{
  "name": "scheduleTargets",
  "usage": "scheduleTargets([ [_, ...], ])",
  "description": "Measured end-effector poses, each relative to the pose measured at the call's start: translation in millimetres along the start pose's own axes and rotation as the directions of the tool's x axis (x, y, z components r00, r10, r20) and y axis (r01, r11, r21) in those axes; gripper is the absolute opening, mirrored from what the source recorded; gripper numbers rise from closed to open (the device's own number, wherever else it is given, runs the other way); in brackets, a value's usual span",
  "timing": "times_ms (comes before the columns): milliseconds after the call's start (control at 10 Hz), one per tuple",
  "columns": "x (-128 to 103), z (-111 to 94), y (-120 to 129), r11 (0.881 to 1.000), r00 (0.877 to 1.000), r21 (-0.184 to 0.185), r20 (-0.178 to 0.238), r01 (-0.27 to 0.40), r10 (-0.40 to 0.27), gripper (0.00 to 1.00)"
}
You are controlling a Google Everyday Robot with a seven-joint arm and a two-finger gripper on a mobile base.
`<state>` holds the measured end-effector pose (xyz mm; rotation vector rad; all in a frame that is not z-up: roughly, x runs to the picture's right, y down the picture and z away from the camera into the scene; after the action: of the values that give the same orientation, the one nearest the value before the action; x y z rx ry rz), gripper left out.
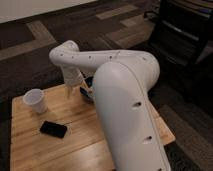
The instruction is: Drag the ceramic bowl in a circle
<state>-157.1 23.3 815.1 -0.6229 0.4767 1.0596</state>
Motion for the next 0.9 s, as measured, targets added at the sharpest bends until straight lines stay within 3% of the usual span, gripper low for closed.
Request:
scheduleTargets([
  [400,-32,1,-18,0.997,0.997,0.009,0.016,0.072,-0.072,0.65],
  [900,-76,4,-75,0.992,0.992,0.042,0.037,0.119,-0.121,0.65],
])
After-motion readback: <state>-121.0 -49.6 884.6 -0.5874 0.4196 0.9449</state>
